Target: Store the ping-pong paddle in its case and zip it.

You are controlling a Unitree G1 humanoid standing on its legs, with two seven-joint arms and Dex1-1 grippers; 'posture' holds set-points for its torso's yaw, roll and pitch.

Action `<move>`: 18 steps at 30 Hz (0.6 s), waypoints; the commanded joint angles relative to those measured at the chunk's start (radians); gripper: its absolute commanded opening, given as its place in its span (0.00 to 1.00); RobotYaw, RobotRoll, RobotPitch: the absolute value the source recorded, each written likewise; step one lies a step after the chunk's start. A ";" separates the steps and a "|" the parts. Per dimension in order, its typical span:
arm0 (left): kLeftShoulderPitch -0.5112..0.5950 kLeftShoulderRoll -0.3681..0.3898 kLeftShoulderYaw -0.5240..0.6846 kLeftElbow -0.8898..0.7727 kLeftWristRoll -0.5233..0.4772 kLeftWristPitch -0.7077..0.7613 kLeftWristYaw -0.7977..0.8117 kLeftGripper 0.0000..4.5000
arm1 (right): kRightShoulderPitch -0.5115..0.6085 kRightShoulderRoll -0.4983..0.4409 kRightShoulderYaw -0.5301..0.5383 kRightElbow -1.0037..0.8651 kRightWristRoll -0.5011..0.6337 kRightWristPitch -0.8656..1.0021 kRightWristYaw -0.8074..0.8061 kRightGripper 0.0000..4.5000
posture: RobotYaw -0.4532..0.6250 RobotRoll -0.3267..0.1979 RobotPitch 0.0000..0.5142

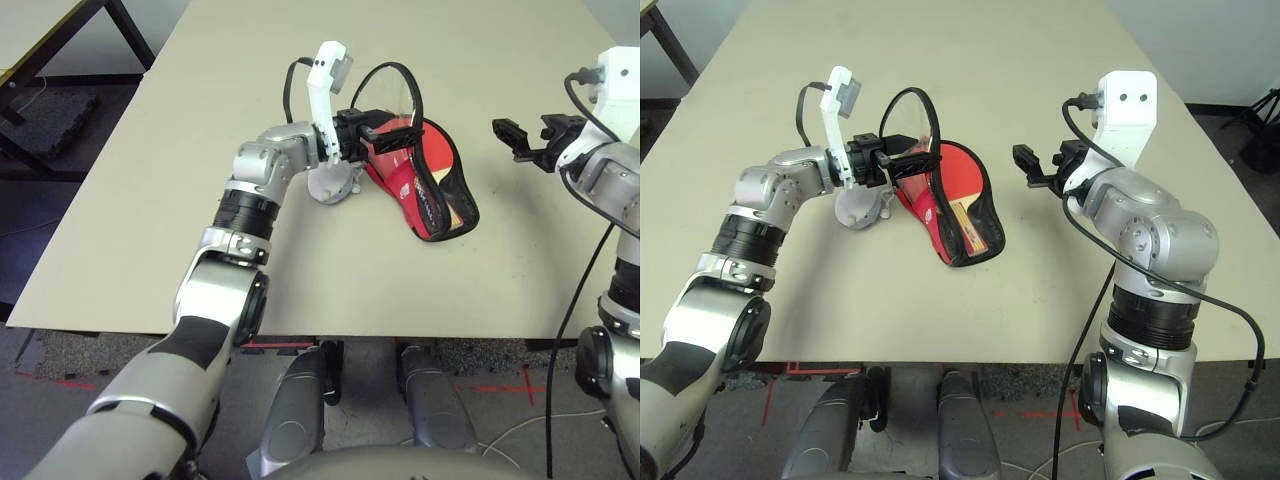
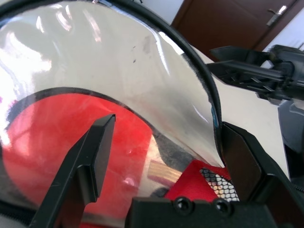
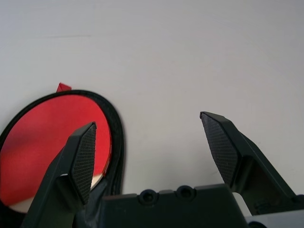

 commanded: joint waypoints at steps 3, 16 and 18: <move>-0.079 -0.045 0.040 0.189 0.041 -0.129 0.021 1.00 | -0.010 0.013 -0.012 0.008 -0.001 -0.024 -0.010 1.00 | 0.33 0.62 0.44; -0.179 -0.086 0.126 0.199 0.007 -0.108 -0.021 1.00 | -0.011 0.064 -0.034 0.024 0.035 0.008 -0.014 1.00 | 0.35 0.62 0.44; -0.178 -0.076 0.132 0.150 -0.004 -0.069 -0.024 1.00 | -0.017 0.110 -0.096 0.026 0.080 0.065 -0.037 1.00 | 0.36 0.62 0.45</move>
